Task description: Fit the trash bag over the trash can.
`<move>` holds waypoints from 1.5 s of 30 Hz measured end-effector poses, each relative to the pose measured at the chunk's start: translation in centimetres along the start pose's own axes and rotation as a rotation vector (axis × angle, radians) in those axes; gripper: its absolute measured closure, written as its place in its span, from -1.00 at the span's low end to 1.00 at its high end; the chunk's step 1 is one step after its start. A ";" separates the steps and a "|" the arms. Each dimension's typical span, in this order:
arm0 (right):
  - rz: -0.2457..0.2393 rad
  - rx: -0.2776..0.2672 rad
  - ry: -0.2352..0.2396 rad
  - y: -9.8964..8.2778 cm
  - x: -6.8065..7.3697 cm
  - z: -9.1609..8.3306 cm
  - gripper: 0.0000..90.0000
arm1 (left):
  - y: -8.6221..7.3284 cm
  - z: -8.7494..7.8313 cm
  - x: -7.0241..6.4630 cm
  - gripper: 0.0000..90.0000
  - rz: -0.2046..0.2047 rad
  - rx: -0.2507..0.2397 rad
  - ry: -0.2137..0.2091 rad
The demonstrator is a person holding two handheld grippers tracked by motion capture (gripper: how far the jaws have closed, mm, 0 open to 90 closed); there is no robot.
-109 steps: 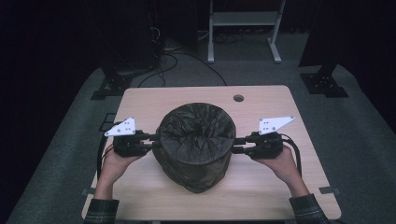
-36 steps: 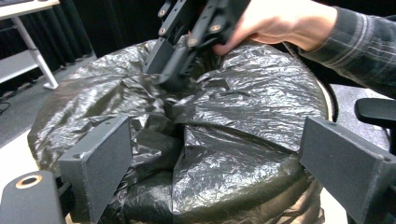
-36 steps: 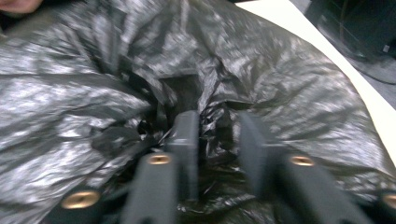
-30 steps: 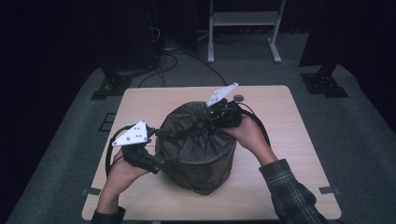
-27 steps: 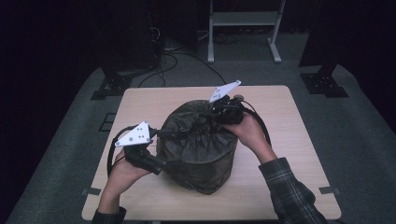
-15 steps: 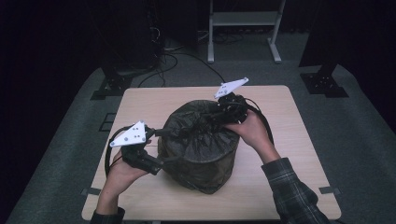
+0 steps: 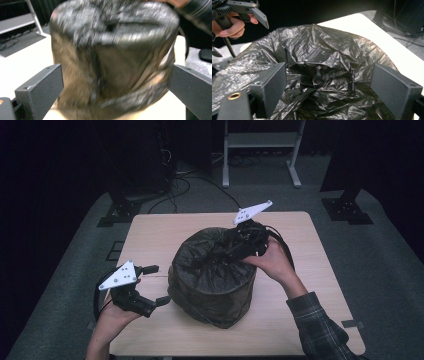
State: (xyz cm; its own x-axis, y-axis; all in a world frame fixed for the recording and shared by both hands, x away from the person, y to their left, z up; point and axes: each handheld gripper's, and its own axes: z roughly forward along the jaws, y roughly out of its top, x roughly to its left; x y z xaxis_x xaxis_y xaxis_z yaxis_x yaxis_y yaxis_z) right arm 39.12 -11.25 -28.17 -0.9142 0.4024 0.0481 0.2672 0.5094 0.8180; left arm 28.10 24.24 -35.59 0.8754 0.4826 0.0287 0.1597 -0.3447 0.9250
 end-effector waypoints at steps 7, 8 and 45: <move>-0.058 0.051 0.027 0.2 0.6 0.3 -0.78 | -3.3 0.0 0.2 -1.00 -0.006 0.082 0.046; -0.073 0.072 0.033 0.2 0.7 0.5 -0.78 | -4.5 0.2 0.2 -1.00 -0.011 0.110 0.061; -0.201 0.566 0.045 -1.2 2.5 5.4 -0.78 | -12.2 4.0 2.1 -1.00 -0.109 0.390 0.138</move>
State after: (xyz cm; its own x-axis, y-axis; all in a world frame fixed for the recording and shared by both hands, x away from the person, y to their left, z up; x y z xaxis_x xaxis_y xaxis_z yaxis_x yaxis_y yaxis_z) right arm 38.21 -6.76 -32.17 -0.9723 0.2302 -0.0414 0.1975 0.9029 0.3818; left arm 29.80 26.20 -48.31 0.7787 0.6272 0.0143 0.4315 -0.5520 0.7135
